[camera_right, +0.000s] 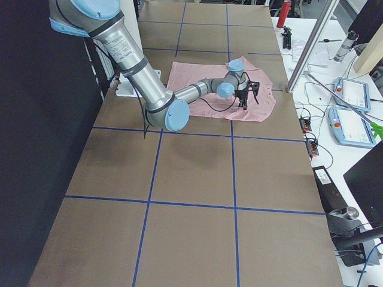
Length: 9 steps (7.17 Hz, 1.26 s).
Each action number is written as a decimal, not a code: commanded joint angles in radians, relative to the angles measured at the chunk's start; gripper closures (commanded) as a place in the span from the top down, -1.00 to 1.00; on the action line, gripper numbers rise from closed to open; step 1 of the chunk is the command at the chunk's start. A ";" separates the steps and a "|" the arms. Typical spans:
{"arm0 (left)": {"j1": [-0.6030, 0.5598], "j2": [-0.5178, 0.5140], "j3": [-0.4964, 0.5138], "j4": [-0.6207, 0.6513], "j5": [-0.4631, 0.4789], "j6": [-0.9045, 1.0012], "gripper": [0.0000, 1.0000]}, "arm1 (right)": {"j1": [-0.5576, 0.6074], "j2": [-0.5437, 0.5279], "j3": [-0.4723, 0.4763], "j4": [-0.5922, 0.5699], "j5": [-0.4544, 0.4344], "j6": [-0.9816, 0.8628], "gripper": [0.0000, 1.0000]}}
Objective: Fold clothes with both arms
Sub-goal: 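Move the right gripper to the sleeve nearest it and fold it inward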
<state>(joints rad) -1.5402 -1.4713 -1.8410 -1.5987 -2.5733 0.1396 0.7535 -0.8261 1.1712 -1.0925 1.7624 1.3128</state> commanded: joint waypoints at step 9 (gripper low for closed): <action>0.562 -0.636 0.566 -0.589 0.337 -1.018 1.00 | 0.050 -0.418 0.647 -0.124 0.206 -0.003 1.00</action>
<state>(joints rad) -1.0654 -2.0543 -1.2923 -2.1651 -2.3474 -0.7567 0.8048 -1.2210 1.8048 -1.2178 1.9640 1.3090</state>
